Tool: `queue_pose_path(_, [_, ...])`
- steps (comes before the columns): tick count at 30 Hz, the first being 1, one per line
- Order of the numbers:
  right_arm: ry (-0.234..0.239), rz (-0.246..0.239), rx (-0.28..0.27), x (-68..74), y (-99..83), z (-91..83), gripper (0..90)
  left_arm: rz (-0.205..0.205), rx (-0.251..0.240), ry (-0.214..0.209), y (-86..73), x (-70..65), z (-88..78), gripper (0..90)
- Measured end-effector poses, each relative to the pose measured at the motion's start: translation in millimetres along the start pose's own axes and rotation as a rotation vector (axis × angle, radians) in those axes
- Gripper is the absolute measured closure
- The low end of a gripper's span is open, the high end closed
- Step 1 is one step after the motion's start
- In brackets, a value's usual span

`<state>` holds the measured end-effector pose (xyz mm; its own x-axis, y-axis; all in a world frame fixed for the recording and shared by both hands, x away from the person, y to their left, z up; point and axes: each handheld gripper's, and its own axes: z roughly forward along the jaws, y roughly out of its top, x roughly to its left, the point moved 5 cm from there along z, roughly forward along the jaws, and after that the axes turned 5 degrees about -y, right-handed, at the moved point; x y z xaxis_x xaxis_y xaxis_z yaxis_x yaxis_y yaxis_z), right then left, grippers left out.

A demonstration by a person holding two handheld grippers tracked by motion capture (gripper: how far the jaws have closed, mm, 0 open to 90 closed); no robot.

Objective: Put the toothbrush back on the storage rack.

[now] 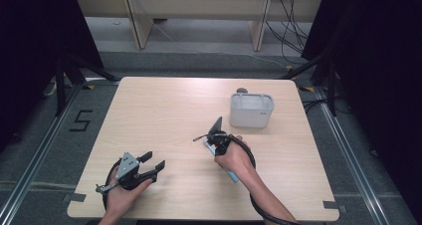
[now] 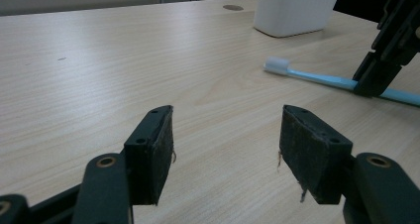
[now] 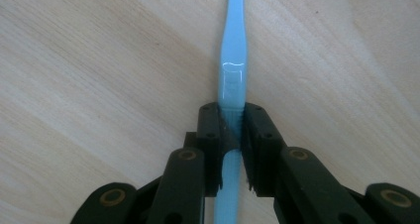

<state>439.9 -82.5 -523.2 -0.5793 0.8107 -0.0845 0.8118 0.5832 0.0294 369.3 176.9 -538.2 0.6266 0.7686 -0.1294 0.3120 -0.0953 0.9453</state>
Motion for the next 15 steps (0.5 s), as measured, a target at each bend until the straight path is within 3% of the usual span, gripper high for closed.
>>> queue_pose_path(2, [0.001,-0.009,-0.007,-1.1,0.1,-1.9,79.3,0.0,0.001,0.001,0.0,-0.3,0.1,37.4])
queue_pose_path(4, [0.003,-0.033,-0.076,-5.8,-0.7,-8.5,79.4,0.002,0.001,0.0,0.0,-0.7,0.2,37.5])
queue_pose_path(5, [0.003,-0.033,-0.076,-5.8,-0.7,-8.5,79.4,0.002,0.001,0.0,0.0,-0.7,0.2,37.4])
queue_pose_path(6, [0.011,0.01,-0.082,-4.6,-3.2,-15.2,79.4,0.001,0.0,-0.001,0.0,-0.7,0.4,37.4])
queue_pose_path(11, [0.01,0.014,-0.126,-10.0,-7.4,-21.9,79.3,0.001,0.013,0.007,-0.2,-0.7,-0.4,37.5])
queue_pose_path(15, [0.006,0.06,-0.159,-15.2,-12.7,-29.7,79.3,0.0,0.015,0.007,-0.2,-0.5,-0.3,37.5])
